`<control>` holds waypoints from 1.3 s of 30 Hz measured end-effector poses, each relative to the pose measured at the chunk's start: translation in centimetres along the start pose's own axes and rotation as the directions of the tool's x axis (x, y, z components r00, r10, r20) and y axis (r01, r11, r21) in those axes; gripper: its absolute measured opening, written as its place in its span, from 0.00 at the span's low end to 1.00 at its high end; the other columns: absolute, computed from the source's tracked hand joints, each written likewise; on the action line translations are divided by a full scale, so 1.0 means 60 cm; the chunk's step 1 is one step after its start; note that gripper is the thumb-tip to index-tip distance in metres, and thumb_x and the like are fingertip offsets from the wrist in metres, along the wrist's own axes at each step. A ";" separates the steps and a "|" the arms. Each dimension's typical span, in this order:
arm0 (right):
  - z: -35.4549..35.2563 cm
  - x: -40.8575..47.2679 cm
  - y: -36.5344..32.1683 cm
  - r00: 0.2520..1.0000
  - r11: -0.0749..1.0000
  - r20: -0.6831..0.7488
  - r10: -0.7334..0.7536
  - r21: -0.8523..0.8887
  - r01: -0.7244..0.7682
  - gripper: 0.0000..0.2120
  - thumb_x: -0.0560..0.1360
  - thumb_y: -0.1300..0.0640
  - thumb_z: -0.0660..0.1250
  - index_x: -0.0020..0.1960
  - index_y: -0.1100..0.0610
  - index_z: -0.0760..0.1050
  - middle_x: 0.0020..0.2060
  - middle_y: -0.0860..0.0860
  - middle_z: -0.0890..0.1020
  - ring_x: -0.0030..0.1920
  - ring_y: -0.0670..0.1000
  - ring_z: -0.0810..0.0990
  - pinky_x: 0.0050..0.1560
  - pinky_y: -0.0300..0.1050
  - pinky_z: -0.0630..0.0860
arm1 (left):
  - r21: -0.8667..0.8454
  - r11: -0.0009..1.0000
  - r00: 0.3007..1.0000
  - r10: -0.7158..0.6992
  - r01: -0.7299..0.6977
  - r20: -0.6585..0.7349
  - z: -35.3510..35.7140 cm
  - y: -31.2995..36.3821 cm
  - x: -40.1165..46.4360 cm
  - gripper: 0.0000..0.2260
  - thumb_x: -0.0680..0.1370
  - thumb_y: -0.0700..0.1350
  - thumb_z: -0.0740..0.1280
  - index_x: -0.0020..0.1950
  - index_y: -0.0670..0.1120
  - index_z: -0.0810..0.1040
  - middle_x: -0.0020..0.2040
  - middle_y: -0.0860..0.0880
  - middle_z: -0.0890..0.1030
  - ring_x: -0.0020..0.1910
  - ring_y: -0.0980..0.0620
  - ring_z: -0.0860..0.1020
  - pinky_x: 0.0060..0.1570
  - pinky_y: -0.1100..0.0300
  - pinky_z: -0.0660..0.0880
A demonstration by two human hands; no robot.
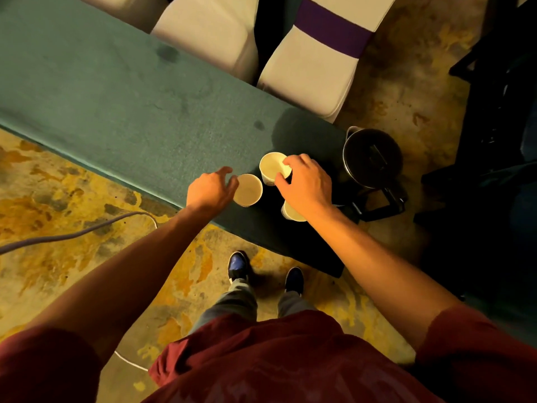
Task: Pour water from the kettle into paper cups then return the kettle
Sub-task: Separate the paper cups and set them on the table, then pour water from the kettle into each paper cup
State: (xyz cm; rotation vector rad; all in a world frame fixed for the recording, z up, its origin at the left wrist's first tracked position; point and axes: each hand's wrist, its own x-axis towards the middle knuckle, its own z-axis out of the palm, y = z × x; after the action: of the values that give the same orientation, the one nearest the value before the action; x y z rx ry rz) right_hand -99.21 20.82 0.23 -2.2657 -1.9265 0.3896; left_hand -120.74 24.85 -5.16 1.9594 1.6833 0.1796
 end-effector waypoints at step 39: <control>-0.081 -0.113 0.321 0.931 0.285 0.246 0.269 0.903 -0.321 0.20 0.72 0.36 0.72 0.31 0.50 0.78 0.24 0.47 0.76 0.28 0.50 0.73 0.42 0.52 0.74 | -0.492 0.782 0.923 -0.351 0.383 0.161 0.160 0.189 -0.147 0.19 0.82 0.57 0.59 0.39 0.46 0.75 0.32 0.47 0.80 0.28 0.52 0.77 0.29 0.60 0.73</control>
State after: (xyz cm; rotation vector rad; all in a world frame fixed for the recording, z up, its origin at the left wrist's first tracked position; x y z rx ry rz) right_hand -80.56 11.16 0.32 -1.6793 -0.7484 1.2345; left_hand -108.46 12.72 -5.63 1.2046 1.7186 0.3768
